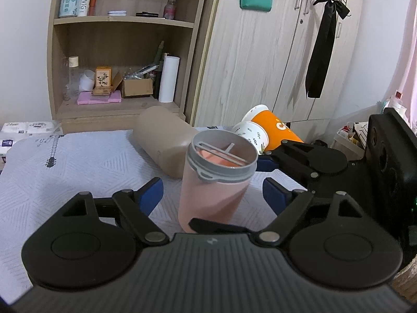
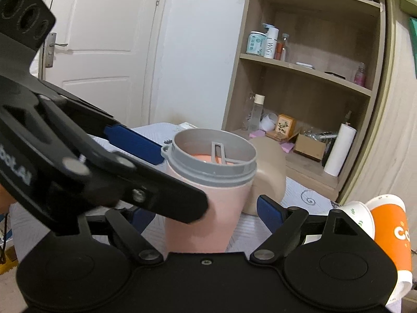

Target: Flip cup upright

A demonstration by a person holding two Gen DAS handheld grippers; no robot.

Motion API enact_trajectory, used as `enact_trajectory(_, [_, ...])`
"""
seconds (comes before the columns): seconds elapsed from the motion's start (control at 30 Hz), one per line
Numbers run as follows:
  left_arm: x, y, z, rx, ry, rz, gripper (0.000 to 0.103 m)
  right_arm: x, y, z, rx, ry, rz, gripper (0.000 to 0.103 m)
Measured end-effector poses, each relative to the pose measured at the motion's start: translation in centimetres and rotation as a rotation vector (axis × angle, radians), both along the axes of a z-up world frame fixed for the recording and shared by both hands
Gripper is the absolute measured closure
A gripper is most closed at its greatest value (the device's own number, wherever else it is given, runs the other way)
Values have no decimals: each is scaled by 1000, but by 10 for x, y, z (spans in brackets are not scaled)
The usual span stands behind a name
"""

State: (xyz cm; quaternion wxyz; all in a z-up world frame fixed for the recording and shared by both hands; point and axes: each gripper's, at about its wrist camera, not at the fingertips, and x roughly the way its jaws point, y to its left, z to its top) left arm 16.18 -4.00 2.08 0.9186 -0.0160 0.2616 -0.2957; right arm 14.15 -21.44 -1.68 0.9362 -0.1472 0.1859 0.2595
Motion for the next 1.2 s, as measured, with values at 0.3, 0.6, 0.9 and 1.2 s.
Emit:
enact_trajectory(0.3, [-41,12,5,54,-86,92,20,-32,-11,2,43,9,-76,16])
enact_trajectory(0.6, [-102,19,18,84,-215,237,20,-85,-14,27,95,-74,-150,16])
enact_trajectory(0.9, [-143,35,24,74,-243,334,18,-135,-11,48,128,-144,-217,15])
enact_trajectory(1.2, [-168,35,26,61,-255,337,16,-158,-9,50,135,-132,-282,15])
